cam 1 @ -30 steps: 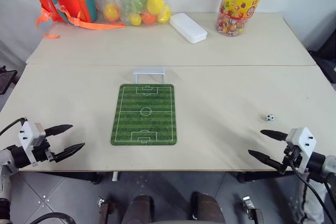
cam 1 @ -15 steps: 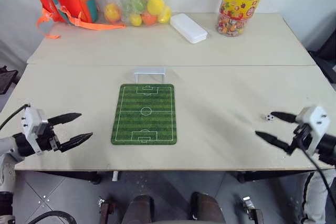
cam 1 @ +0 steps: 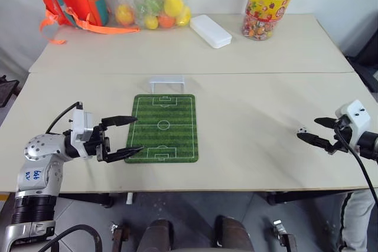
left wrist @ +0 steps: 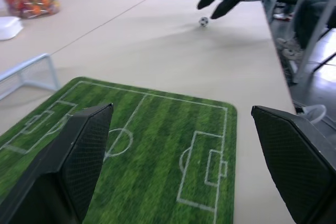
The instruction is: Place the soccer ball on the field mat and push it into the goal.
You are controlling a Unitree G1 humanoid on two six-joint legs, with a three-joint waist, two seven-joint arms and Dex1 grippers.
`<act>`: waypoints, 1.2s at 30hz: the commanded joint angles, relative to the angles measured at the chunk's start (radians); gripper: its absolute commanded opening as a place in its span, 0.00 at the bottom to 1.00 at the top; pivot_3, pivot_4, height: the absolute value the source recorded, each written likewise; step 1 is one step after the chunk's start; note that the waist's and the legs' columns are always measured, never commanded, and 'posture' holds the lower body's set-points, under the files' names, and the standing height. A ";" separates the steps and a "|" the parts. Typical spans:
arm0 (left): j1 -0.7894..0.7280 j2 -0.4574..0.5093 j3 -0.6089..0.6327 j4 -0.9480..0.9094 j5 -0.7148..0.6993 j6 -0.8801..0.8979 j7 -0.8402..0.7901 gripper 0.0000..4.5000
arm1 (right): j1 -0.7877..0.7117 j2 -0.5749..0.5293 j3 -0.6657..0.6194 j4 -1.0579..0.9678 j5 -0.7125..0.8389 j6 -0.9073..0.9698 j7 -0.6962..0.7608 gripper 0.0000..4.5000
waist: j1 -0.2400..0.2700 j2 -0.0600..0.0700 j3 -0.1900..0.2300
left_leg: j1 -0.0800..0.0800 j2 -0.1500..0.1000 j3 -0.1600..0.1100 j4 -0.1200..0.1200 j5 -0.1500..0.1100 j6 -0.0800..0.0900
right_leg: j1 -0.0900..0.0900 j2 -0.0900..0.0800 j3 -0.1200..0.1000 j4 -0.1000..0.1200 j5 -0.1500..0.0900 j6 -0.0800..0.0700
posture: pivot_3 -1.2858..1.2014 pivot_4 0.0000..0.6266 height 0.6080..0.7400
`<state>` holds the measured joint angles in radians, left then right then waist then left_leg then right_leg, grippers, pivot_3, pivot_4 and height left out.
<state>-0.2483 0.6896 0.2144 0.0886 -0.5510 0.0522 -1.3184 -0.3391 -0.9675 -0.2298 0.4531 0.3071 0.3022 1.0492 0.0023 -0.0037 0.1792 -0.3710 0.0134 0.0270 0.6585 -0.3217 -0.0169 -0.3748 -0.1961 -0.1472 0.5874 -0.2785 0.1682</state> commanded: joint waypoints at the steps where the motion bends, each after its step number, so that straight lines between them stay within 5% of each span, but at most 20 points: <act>1: 0.019 0.014 0.007 -0.041 -0.008 -0.003 -0.009 1.00 | -0.040 0.018 0.023 0.076 -0.032 -0.056 0.008 0.99 | -0.007 0.000 0.000 | 0.000 0.000 0.000 0.000 0.000 0.000 | 0.000 0.000 0.000 0.000 0.000 0.000 | 0.52 0.24 1.00; 15: 0.009 0.027 0.020 -0.053 -0.012 0.019 0.006 1.00 | -0.142 0.104 0.056 0.229 -0.065 -0.151 0.019 0.99 | -0.007 0.000 0.000 | 0.000 0.000 0.000 0.003 0.000 0.000 | 0.000 0.000 0.001 0.002 0.000 0.000 | 0.52 0.24 1.00; 18: 0.002 0.026 0.018 -0.048 -0.007 0.016 0.011 1.00 | -0.161 0.109 0.090 0.270 -0.103 -0.113 -0.004 0.88 | -0.008 0.000 0.000 | 0.000 0.000 0.000 0.003 0.000 0.000 | 0.000 0.000 0.001 0.002 0.000 0.000 | 0.52 0.24 1.00; 28: -0.002 0.034 0.037 -0.016 0.009 -0.016 0.026 1.00 | -0.162 0.127 0.039 0.220 -0.064 -0.137 -0.014 0.19 | -0.008 0.000 0.000 | 0.000 0.000 0.000 0.004 0.000 0.000 | 0.000 0.000 0.001 0.002 0.000 0.000 | 0.52 0.24 1.00; 34: 0.015 0.029 0.047 -0.005 0.010 -0.046 0.034 1.00 | -0.133 0.140 0.036 -0.037 -0.021 -0.063 -0.027 0.19 | -0.012 0.001 0.001 | 0.000 0.001 0.000 0.004 0.000 0.000 | 0.000 0.000 0.002 0.003 0.000 0.000 | 0.52 0.24 1.00; 36: 0.049 0.020 0.069 0.007 -0.005 -0.060 0.031 1.00 | -0.157 0.179 0.091 -0.264 0.015 0.084 -0.068 0.19 | -0.013 0.001 0.001 | 0.000 0.001 0.000 0.004 0.000 0.000 | 0.000 0.000 0.002 0.003 0.000 0.000 | 0.52 0.24 1.00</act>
<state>-0.2174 0.7080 0.2468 0.0926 -0.5403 0.0102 -1.2841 -0.4765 -0.8057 -0.1601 0.3558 0.2762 0.3066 1.0024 -0.0111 -0.0023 0.1798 -0.3708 0.0142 0.0274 0.6621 -0.3219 -0.0172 -0.3755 -0.1960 -0.1453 0.5905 -0.2782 0.1678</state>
